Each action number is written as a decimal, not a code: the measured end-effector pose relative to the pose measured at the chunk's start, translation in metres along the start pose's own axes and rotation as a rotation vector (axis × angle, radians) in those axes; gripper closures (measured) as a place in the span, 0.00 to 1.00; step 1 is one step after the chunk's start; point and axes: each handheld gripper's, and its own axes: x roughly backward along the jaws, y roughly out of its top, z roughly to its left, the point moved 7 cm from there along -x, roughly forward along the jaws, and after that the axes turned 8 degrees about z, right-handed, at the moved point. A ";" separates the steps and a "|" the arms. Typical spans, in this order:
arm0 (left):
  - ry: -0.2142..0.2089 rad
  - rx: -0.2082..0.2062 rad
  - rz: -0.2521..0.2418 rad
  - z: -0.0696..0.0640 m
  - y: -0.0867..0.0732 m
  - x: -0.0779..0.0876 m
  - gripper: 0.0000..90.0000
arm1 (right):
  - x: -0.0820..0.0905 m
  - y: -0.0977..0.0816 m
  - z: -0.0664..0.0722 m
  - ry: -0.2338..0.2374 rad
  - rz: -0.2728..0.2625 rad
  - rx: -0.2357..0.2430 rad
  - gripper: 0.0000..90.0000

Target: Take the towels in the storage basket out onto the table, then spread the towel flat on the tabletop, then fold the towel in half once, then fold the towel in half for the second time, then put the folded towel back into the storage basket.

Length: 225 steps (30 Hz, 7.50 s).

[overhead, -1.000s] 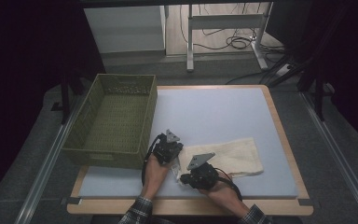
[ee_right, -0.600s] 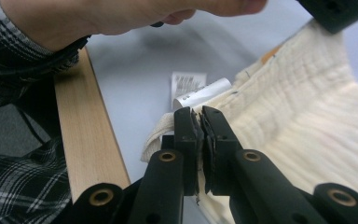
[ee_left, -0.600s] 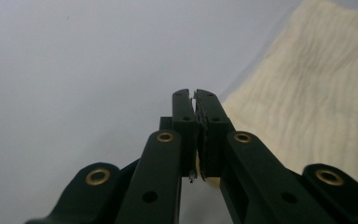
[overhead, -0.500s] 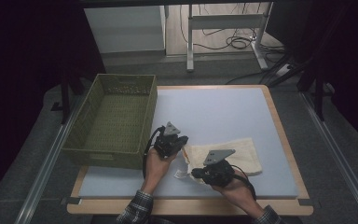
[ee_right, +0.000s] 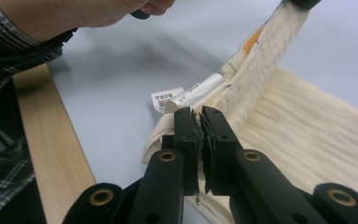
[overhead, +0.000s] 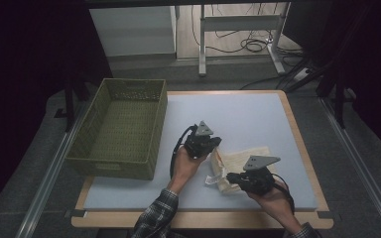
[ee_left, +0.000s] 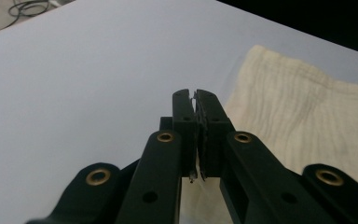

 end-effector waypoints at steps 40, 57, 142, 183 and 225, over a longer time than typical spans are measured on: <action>-0.078 -0.154 0.067 -0.060 0.073 -0.106 0.97 | 0.065 -0.073 -0.074 -0.169 0.000 -0.187 0.95; -0.045 -0.099 0.010 -0.055 0.081 -0.092 0.46 | 0.087 -0.089 -0.090 -0.247 0.000 -0.223 0.76; 0.047 0.020 0.127 0.026 0.009 0.007 0.94 | 0.033 -0.010 -0.055 -0.049 0.013 -0.121 0.91; 0.243 0.025 0.098 0.105 0.026 0.103 0.93 | -0.002 0.105 -0.032 0.003 -0.065 -0.017 0.91; 0.464 0.122 0.114 0.188 -0.005 0.207 0.93 | -0.075 0.217 0.013 0.101 -0.124 -0.003 0.91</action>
